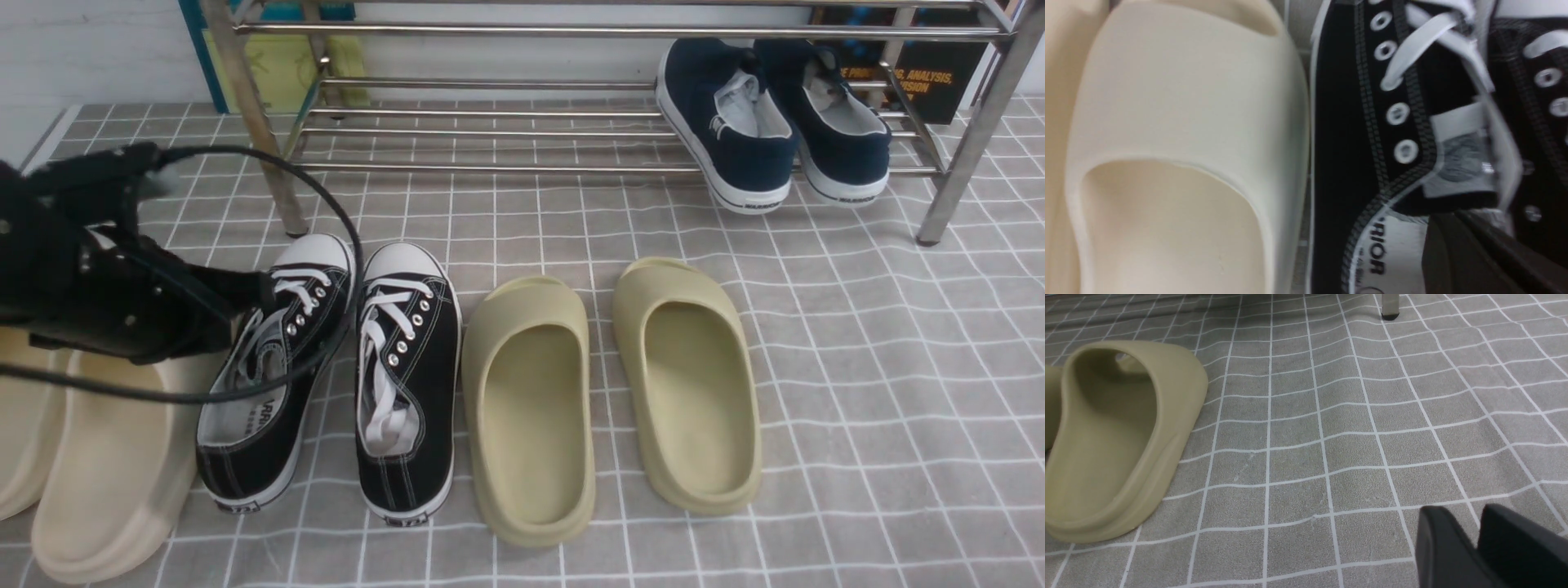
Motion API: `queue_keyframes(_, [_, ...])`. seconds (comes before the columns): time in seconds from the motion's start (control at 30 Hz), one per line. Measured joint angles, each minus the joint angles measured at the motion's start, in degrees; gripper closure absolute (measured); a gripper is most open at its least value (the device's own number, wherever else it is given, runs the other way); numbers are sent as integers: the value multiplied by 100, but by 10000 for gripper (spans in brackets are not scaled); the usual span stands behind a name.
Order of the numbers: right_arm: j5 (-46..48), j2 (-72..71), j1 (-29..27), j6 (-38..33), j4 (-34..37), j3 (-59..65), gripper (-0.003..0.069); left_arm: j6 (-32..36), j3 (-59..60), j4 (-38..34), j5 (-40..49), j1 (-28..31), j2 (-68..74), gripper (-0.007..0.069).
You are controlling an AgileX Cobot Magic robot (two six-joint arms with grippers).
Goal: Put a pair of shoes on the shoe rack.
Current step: Use the left arm to grab the shoe closest to it, then use the left arm to put a shoe into the shoe rack
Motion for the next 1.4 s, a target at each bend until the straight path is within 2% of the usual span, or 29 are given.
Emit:
queue_keyframes(0.07, [0, 0, 0, 0, 0, 0, 475, -5, -28, 148, -45, 0, 260, 534])
queue_keyframes(0.13, [0, 0, 0, 0, 0, 0, 475, -5, -45, 372, -127, 0, 497, 414])
queue_keyframes(0.17, [0, 0, 0, 0, 0, 0, 475, -5, -45, 395, -127, 0, 497, 400])
queue_keyframes(0.2, [0, 0, 0, 0, 0, 0, 470, -5, -45, 571, -182, 0, 691, 286])
queue_keyframes(0.23, [0, 0, 0, 0, 0, 0, 470, -5, -45, 612, -197, 0, 713, 274])
queue_keyframes(0.3, [0, 0, 0, 0, 0, 0, 464, -5, -45, 803, -395, 0, 967, 174])
queue_keyframes(0.33, [0, 0, 0, 0, 0, 0, 461, -17, -45, 856, -532, 0, 1081, 155])
queue_keyframes(0.37, [0, 0, 0, 0, 0, 0, 461, -17, -45, 856, -577, 0, 1114, 156])
queue_keyframes(0.4, [0, 0, 0, 0, 0, 0, 459, -22, -53, 970, -720, -5, 1228, 196])
queue_keyframes(0.43, [0, 0, 0, 0, 0, 0, 459, -22, -53, 979, -720, -5, 1228, 205])
queue_keyframes(0.47, [0, 0, 0, 0, 0, 0, 456, -37, -53, 1032, -810, -5, 1313, 316])
queue_keyframes(0.5, [0, 0, 0, 0, -5, 0, 456, -48, -53, 1037, -816, -5, 1333, 389])
queue_keyframes(0.53, [0, 0, 0, 0, -5, 0, 455, -71, -53, 1037, -816, 0, 1343, 510])
queue_keyframes(0.6, [0, 0, 0, 0, -5, 0, 452, -87, -53, 1036, -762, 6, 1280, 638])
queue_keyframes(0.83, [0, 0, 0, 0, -5, 0, 444, -105, -446, 673, 255, 6, 760, 638])
queue_keyframes(1.03, [0, 0, 0, 0, -5, 0, 440, 48, -1835, 55, 1255, 6, 696, 638])
queue_keyframes(1.27, [0, 0, 0, 0, -5, 0, 429, 95, -3305, -225, 1679, 6, 1738, 638])
queue_keyframes(1.4, [0, 0, 0, 0, -5, 0, 423, 90, -4799, -398, 2222, 6, 2878, 638])
